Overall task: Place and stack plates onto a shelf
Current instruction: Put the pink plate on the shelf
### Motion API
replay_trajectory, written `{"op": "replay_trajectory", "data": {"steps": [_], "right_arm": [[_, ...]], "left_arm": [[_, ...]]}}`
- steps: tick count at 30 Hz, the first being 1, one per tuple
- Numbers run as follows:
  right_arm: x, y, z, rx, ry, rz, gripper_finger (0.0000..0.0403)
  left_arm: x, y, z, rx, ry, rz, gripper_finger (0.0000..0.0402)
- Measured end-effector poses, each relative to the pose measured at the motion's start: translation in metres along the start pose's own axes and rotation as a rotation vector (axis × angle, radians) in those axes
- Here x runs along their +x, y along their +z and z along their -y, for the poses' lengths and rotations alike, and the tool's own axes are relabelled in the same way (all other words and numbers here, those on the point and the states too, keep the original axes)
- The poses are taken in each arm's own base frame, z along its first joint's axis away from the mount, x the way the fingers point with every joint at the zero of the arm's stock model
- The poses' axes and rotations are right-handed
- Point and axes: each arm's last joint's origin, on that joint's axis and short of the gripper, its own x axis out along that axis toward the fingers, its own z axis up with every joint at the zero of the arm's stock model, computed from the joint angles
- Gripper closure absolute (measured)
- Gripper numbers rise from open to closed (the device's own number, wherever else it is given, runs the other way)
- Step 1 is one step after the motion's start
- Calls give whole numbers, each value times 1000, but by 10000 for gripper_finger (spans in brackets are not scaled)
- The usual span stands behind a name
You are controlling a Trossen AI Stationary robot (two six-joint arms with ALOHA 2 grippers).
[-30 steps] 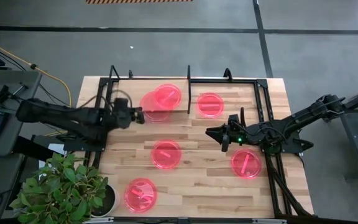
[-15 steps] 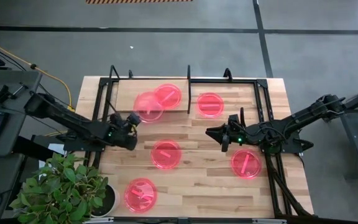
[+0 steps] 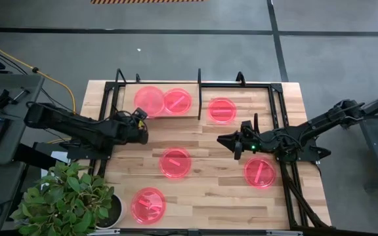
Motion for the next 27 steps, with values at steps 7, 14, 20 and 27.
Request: {"op": "replay_trajectory", "data": {"steps": [7,14,20,27], "right_arm": [[0,0,0,6,3,-3,313],[0,0,0,5,2,-4,313],[0,0,0,-7,1,-5,313],[0,0,0,-4,1,-5,313]], "left_arm": [[15,11,1,-18,76,68,401],[25,20,-3,8,186,82,401],[28,21,-1,-21,184,84,401],[28,20,-1,55,188,69,396]]}}
